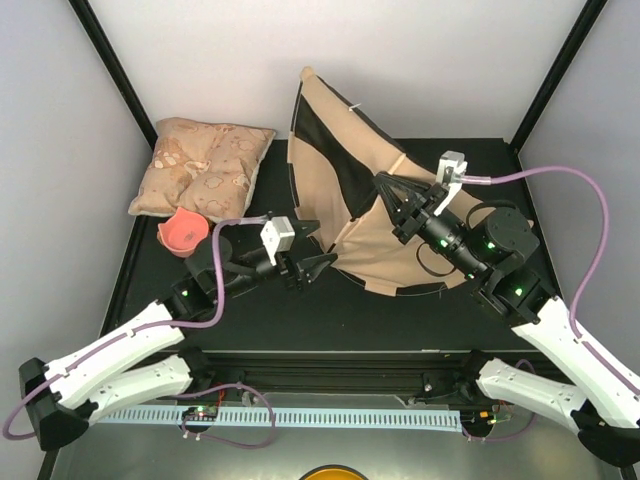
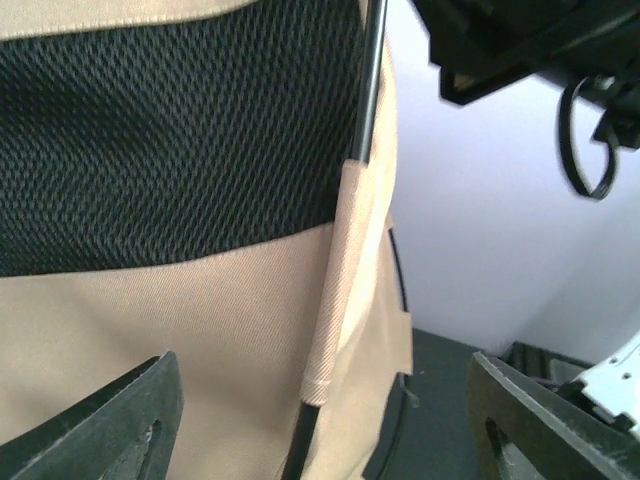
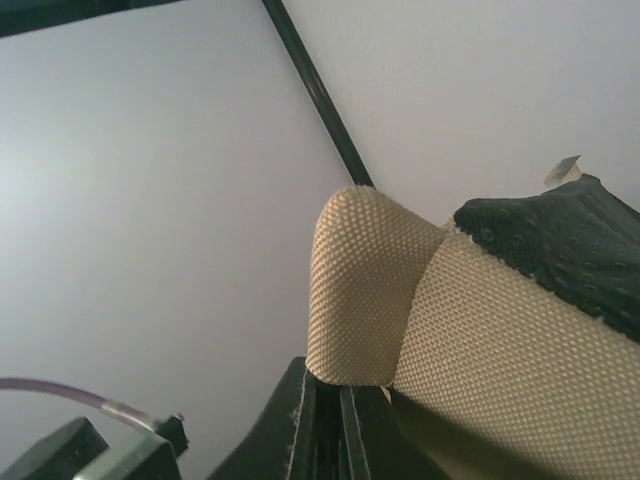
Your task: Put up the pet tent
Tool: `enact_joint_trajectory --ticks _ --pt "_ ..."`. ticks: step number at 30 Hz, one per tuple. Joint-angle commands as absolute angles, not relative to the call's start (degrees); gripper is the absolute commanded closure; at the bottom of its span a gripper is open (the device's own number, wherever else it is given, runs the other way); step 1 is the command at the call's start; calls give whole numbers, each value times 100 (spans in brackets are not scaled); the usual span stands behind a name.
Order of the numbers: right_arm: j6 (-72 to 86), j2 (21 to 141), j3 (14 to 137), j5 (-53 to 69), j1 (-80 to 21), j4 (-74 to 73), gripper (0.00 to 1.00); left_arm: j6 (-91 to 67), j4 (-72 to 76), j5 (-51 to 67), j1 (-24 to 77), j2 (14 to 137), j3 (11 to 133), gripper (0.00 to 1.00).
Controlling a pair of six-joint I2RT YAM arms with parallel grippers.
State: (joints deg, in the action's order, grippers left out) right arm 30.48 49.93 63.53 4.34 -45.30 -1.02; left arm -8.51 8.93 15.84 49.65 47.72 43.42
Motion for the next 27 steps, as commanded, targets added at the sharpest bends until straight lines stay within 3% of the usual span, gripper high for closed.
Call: enact_joint_trajectory --ticks 1,6,12,27 --pt "3195 4964 6638 81 -4525 536 99 -574 1410 1235 5033 5042 4278 24" --pt "3356 5002 7003 -243 -4526 604 99 -498 2003 740 5045 5324 3839 27" --pt "3518 5217 7780 -493 -4519 570 99 -96 3435 1072 5049 5465 2949 27" --pt "4230 5581 8829 -106 -4526 492 99 586 4274 694 5007 6000 3024 26"
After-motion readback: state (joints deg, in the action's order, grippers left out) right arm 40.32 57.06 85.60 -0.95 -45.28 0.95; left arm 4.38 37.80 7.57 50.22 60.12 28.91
